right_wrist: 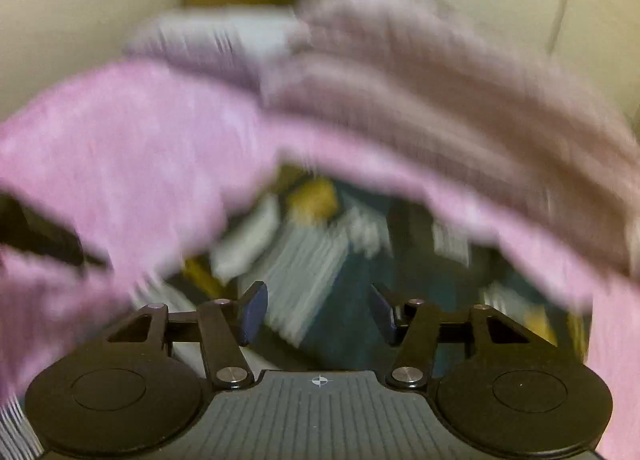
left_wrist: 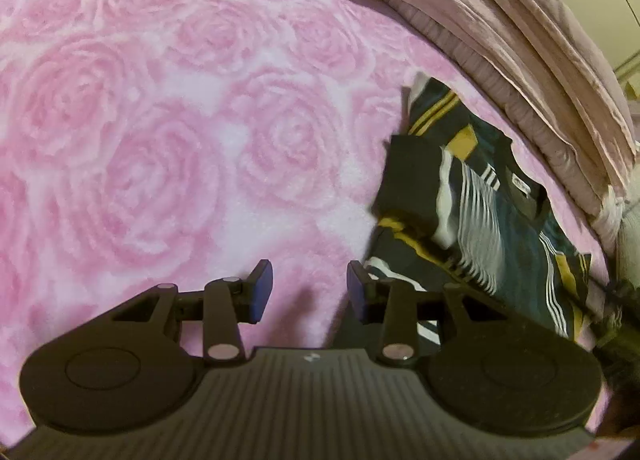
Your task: Fold clothes
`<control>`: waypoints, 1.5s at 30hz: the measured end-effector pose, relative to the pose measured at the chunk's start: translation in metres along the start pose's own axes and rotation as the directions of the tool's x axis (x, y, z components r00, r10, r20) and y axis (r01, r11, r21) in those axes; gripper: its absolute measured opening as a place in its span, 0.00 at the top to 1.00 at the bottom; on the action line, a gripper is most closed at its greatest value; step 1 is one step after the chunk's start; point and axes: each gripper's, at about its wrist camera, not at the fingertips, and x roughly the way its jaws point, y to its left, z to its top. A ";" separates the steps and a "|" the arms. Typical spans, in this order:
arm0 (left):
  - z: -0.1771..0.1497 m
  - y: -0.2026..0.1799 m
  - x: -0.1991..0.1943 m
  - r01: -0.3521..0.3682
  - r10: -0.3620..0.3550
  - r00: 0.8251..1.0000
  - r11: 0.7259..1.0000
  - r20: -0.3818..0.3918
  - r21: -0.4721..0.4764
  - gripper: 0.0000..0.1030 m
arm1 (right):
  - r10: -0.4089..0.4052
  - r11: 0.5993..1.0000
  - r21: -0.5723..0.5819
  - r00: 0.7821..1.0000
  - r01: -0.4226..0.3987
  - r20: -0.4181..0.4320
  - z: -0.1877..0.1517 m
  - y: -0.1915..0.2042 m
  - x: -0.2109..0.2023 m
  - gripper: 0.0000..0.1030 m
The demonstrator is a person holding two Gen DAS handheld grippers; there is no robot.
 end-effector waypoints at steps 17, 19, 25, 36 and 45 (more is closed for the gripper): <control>0.032 -0.057 0.044 0.135 -0.137 0.990 0.987 0.017 0.084 0.65 | -0.352 0.863 -0.395 0.936 0.316 -0.022 -0.114 -0.105 0.006 0.98; 0.030 -0.062 0.049 0.121 -0.122 0.992 0.987 0.011 0.102 0.65 | -0.361 0.855 -0.383 0.931 0.351 0.048 -0.117 -0.111 -0.002 0.99; 0.010 -0.090 0.074 0.040 -0.038 0.999 0.955 -0.010 0.294 0.65 | -0.361 0.906 -0.317 0.902 0.279 -0.237 -0.135 -0.136 0.023 0.97; 0.007 -0.133 0.042 -0.052 -0.040 0.984 0.865 0.171 0.499 0.69 | -0.097 0.975 0.199 0.995 0.096 -0.003 -0.070 -0.172 -0.012 0.78; 0.002 -0.148 0.088 -0.015 -0.031 0.997 0.795 0.065 0.606 0.75 | -0.121 0.919 0.360 0.985 0.158 -0.124 -0.062 -0.172 0.012 0.77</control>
